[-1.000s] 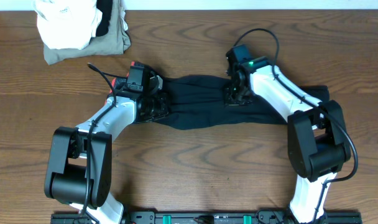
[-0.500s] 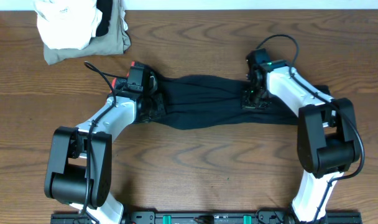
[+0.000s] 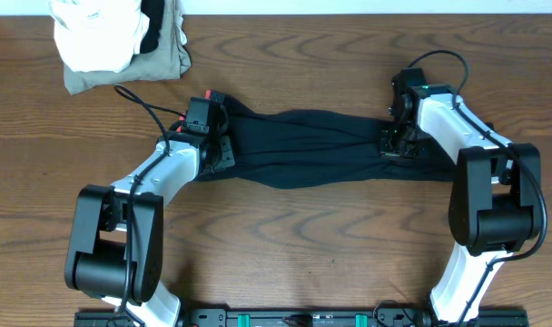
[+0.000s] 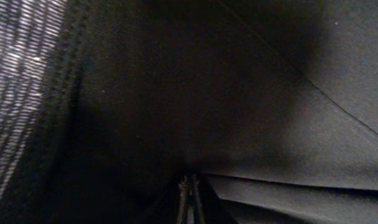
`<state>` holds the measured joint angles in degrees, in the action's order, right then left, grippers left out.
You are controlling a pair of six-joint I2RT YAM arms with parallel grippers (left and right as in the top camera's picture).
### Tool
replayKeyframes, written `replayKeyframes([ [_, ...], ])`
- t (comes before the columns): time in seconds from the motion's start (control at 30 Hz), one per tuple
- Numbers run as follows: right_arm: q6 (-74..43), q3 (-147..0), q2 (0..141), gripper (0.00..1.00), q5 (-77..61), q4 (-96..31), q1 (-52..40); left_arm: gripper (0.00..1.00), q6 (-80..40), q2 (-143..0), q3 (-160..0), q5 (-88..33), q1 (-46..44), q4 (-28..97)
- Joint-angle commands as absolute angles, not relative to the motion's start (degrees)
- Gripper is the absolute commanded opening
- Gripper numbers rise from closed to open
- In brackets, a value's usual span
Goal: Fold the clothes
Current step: 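Pull the leg ends further right with the right gripper, straightening the leggings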
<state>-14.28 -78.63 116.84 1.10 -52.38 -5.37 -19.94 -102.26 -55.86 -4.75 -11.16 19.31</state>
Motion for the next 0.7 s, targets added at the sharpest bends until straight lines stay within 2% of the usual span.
replayKeyframes([
  [0.0, -11.18, -77.89, 117.34, 0.04, 5.21, -52.58, -3.81, 0.07, -20.49, -103.0, -55.29, -0.51, -11.0, 19.46],
  [0.37, -10.04, -77.93, 117.32, 0.04, 7.07, -52.93, -2.98, 0.07, -20.51, -104.49, -54.52, 2.63, -10.63, 18.09],
  [0.67, -10.22, -77.93, 117.32, 0.02, 7.09, -53.12, 1.85, 0.08, -21.78, -104.62, -54.52, 2.57, -6.52, 19.09],
])
